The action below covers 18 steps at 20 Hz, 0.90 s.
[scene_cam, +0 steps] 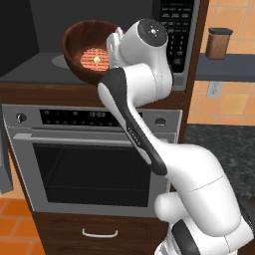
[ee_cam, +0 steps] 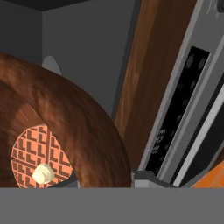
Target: Open the microwave, place the bowl with waffle inside the microwave, then close the microwave door and turn it on.
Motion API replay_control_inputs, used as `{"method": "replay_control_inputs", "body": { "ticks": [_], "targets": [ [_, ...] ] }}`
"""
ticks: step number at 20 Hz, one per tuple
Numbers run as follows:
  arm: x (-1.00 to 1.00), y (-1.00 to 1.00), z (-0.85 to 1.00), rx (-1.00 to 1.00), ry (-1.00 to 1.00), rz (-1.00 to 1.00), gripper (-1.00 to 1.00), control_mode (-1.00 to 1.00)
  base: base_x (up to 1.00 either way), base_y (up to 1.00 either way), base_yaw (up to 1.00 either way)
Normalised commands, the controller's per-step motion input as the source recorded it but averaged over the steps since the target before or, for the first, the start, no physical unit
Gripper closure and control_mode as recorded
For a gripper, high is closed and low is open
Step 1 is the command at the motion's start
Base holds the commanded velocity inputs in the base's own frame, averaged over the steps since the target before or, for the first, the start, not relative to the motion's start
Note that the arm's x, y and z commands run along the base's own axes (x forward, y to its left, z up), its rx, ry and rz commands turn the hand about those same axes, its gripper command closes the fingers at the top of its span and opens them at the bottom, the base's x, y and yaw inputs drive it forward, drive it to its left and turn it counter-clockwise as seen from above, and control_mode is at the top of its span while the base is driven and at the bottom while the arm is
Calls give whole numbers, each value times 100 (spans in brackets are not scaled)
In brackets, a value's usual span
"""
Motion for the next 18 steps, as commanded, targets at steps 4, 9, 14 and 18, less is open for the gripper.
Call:
{"method": "replay_control_inputs", "body": {
  "ticks": [4, 9, 14, 18],
  "targets": [
    [58, 1, 10, -5, 0, -2, 100, -100, 0, 0, 0],
    [63, 1, 1, -9, 0, -7, 100, -100, 0, 0, 0],
    [64, 19, 3, -8, 0, -10, 100, -100, 0, 0, 0],
    [62, 30, 0, -6, 1, -7, 100, -100, 0, 0, 0]
  ]
}}
